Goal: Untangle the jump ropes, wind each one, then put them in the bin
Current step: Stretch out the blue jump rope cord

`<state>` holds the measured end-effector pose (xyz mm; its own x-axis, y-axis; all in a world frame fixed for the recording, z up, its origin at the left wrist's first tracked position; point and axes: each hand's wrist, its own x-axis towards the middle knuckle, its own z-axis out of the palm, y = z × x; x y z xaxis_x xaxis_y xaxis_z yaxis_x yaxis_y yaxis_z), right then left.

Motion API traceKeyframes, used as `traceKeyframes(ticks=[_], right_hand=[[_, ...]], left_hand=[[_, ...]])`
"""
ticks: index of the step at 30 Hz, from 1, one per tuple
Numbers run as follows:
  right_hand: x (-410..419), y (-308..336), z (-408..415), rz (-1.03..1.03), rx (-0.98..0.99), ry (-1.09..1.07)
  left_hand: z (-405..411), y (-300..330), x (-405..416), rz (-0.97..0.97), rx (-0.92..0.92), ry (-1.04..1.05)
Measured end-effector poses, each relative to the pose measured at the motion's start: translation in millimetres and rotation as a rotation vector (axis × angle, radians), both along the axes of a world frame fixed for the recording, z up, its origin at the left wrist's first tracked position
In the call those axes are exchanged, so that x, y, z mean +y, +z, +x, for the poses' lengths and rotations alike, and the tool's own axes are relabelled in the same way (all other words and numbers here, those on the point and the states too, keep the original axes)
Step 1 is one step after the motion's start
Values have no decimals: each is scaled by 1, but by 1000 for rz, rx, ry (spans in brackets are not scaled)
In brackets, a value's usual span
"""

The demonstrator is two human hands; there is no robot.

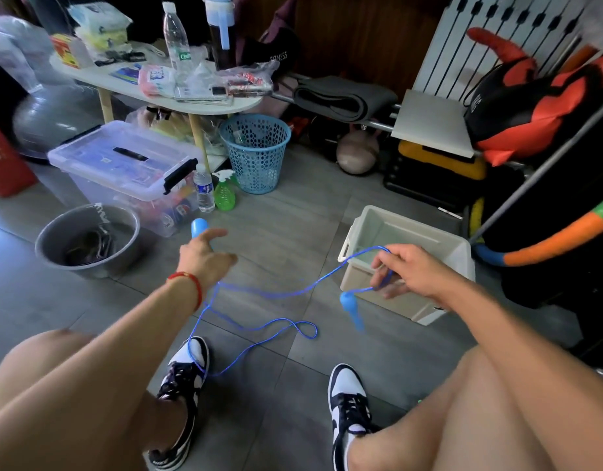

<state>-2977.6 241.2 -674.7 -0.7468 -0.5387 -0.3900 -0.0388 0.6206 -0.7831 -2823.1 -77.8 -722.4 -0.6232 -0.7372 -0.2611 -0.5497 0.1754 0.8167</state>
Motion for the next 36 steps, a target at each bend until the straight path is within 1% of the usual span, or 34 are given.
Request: traceKeyframes(ticks=[1, 2, 4, 6, 7, 8, 10, 11, 14, 17, 20, 21, 22, 23, 24, 25, 26, 27, 28, 29, 30, 31, 32, 34, 36], right_hand=[[-8, 9, 5, -53, 10, -3], [-17, 19, 9, -91, 19, -5], [-32, 36, 17, -127, 3, 2], [-46, 50, 25, -152, -45, 12], [-51, 56, 28, -178, -74, 2], [-57, 61, 31, -202, -93, -11], [-66, 68, 34, -254, -113, -58], [-70, 72, 34, -288, -125, -95], [-75, 79, 25, -347, -121, -230], [-66, 80, 8, -313, -29, -364], [-49, 65, -9, -213, 2, -483], [-44, 55, -14, -151, 6, -509], [-39, 45, -17, -45, 32, -498], [-36, 35, -17, 129, 110, -444], [-34, 27, -15, 319, 251, -351], [-35, 20, -9, 433, 414, -244], [-38, 17, 2, 397, 530, -118], [-44, 16, 16, 256, 569, 36], [-50, 17, 32, 89, 536, 192], [-56, 17, 47, -43, 448, 317], [-61, 15, 60, -101, 374, 392], [-64, 9, 69, -126, 358, 406], [-66, 2, 74, -147, 366, 374], [-70, -8, 77, -192, 351, 272], [-74, -14, 77, -224, 282, 171]], left_hand=[[3, 2, 15, -90, -3, -52], [5, 5, 30, -118, 8, -104], [9, 6, 54, -52, 59, -239], [15, 6, 72, 28, 92, -423], [19, 7, 80, 86, 110, -528], [23, 9, 87, 194, 123, -605], [29, 10, 102, 468, 175, -714], [30, 6, 106, 514, 180, -748], [31, -1, 111, 436, 177, -825], [29, -3, 107, 386, 145, -746], [28, -3, 99, 186, 143, -718], [28, -3, 98, 132, 139, -718], [29, -2, 97, 77, 145, -716], [29, -2, 96, 2, 146, -727], [30, -1, 95, -93, 161, -745], [30, 0, 94, -193, 174, -776], [30, 0, 92, -272, 191, -812], [30, 0, 90, -333, 191, -849], [30, 0, 89, -364, 183, -887], [30, 0, 88, -382, 172, -918], [30, 0, 87, -389, 173, -936], [30, 0, 86, -401, 184, -940], [31, 1, 86, -416, 198, -935], [33, 1, 87, -454, 196, -923], [35, -3, 86, -494, 184, -892]])
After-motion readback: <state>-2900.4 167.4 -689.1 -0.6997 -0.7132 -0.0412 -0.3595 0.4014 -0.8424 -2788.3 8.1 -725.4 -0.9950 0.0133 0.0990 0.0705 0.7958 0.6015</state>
